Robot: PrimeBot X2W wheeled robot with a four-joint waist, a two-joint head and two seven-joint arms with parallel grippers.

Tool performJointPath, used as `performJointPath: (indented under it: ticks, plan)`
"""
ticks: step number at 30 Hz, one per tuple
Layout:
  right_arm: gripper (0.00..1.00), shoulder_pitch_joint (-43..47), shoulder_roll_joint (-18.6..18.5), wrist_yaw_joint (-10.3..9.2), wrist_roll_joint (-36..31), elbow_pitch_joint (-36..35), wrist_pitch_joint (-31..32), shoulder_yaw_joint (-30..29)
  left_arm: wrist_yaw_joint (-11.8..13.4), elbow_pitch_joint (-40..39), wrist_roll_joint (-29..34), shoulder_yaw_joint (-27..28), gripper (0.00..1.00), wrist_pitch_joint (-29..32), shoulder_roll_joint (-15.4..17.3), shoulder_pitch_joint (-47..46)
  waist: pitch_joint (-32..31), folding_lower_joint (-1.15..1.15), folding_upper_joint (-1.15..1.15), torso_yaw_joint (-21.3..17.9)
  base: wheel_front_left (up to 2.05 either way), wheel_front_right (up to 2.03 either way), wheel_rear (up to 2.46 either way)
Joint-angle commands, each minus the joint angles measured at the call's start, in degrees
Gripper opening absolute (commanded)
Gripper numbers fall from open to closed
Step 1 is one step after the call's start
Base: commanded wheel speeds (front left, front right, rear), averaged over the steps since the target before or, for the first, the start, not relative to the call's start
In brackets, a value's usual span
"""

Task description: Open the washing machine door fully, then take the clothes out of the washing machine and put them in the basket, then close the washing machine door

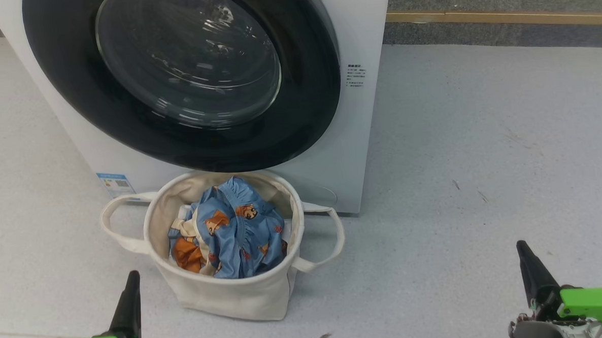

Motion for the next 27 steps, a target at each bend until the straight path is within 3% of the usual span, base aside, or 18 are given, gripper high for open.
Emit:
performJointPath:
  ticks: [1,27]
  plan:
    - [0.0,-2.7,-0.2,0.02,-0.2,-1.8,0.3,1.0,-0.4,-1.5,0.1,2.1,0.0,0.4,0.2,-2.1,0.0,0.0,0.0,0.0,0.0,0.0,0.0]
    - [0.0,-2.8,0.1,0.02,-0.7,-1.8,0.7,0.5,-0.4,-1.5,0.3,2.4,0.0,0.6,0.0,-2.1,0.0,0.0,0.0,0.0,0.0,0.0,0.0]
